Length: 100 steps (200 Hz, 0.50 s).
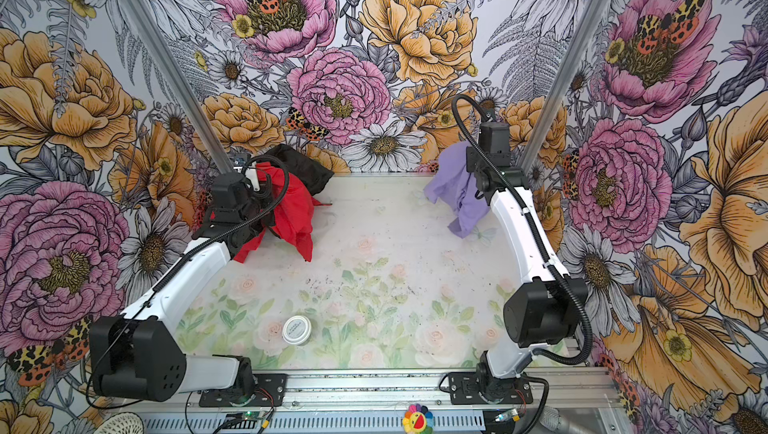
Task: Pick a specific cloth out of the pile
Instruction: 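Lower the lavender T-shirt onto the table and open the right gripper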
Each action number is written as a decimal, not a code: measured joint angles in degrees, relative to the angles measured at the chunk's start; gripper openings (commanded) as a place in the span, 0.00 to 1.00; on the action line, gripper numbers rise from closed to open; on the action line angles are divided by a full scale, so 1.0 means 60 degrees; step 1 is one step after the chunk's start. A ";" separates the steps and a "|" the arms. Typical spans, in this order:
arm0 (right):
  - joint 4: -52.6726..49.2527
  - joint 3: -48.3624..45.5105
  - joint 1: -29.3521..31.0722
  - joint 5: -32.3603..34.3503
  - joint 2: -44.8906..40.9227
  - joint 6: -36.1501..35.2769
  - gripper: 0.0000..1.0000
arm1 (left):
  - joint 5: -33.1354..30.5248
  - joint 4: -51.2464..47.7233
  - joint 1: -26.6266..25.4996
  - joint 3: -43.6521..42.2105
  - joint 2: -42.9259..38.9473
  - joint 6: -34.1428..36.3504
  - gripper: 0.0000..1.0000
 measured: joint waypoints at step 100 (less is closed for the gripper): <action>0.0011 -0.1104 -0.0346 -0.0113 0.0772 0.0036 0.00 | 0.0000 0.0004 0.0000 0.0000 0.0000 0.0000 0.00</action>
